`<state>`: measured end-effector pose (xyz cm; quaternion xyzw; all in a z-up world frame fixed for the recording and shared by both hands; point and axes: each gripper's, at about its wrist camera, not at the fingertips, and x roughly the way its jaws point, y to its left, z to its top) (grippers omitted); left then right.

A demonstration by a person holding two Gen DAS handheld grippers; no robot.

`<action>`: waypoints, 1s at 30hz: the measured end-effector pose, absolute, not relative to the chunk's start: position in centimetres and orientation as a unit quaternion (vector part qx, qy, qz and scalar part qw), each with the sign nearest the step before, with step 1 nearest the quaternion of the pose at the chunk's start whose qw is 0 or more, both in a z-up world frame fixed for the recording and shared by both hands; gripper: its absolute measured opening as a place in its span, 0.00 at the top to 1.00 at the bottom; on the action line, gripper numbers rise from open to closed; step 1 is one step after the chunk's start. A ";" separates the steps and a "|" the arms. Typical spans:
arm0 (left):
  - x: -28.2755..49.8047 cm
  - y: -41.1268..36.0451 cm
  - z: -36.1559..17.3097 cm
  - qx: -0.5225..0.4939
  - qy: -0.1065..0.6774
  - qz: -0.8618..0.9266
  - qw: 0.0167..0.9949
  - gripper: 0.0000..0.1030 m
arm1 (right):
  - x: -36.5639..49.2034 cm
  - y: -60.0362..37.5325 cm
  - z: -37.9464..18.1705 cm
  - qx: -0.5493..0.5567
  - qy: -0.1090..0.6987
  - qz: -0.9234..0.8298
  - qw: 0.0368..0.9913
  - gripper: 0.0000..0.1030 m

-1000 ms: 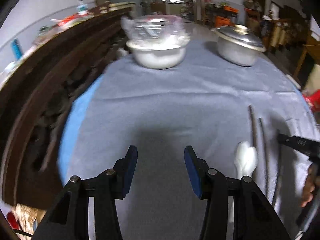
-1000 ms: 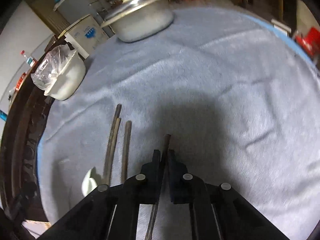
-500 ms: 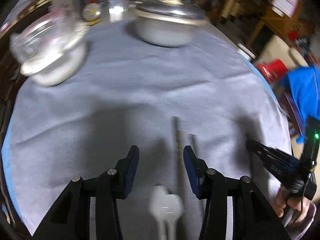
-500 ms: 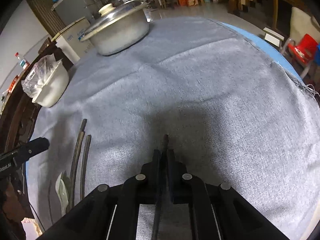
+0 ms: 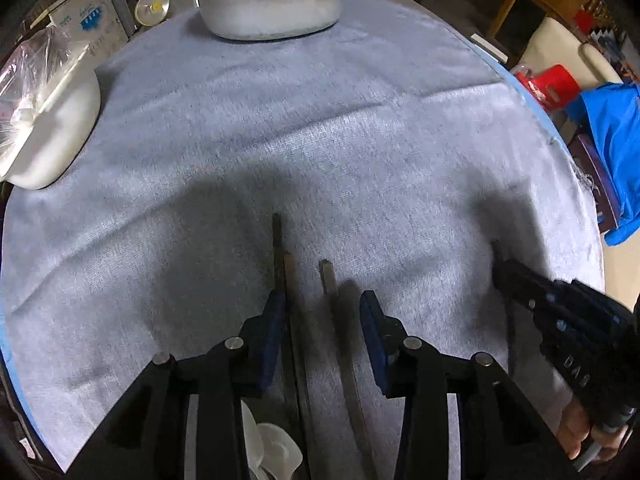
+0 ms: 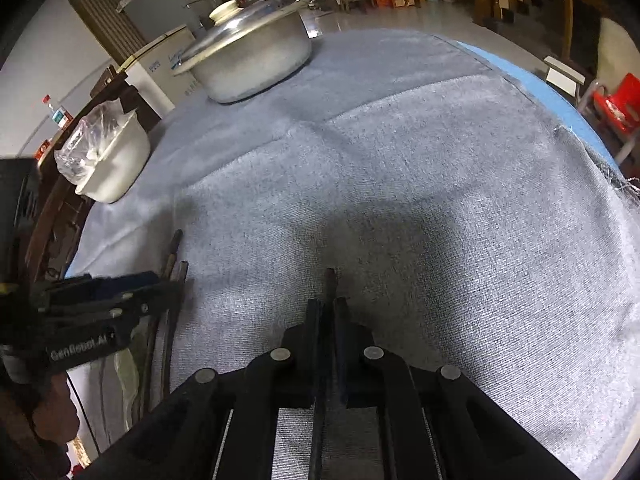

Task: Organize utensils
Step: 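Close the right gripper on another dark chopstick, then lift the chopstick upright with the right gripper above the holder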

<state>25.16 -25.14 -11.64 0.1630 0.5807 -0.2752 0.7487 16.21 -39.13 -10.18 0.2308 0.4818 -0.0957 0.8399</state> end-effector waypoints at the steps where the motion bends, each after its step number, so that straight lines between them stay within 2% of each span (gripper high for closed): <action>1: 25.3 -25.3 -11.7 0.161 0.582 -0.277 0.747 0.61 | 16.3 -39.0 -10.2 0.227 0.483 -0.096 0.840 0.92; 4: 25.6 -26.0 -11.8 0.162 0.585 -0.276 0.745 0.62 | 16.4 -39.1 -10.2 0.228 0.484 -0.094 0.839 0.92; 6: 25.2 -26.3 -11.9 0.160 0.589 -0.289 0.737 0.76 | 16.2 -39.3 -10.1 0.232 0.487 -0.090 0.837 0.92; 16: 24.7 -26.6 -13.2 0.159 0.588 -0.295 0.736 0.80 | 14.9 -39.7 -10.2 0.250 0.489 -0.083 0.831 0.93; 18: 24.5 -25.8 -12.9 0.162 0.582 -0.294 0.741 0.92 | 15.1 -39.4 -10.1 0.238 0.492 -0.087 0.833 0.93; 25: 25.3 -24.8 -13.1 0.132 0.573 -0.299 0.752 0.95 | 16.3 -38.4 -9.5 0.187 0.514 -0.090 0.832 0.94; 30: 24.6 -22.1 -10.2 0.087 0.533 -0.308 0.783 0.95 | 14.8 -38.9 -8.4 0.224 0.480 -0.072 0.845 0.94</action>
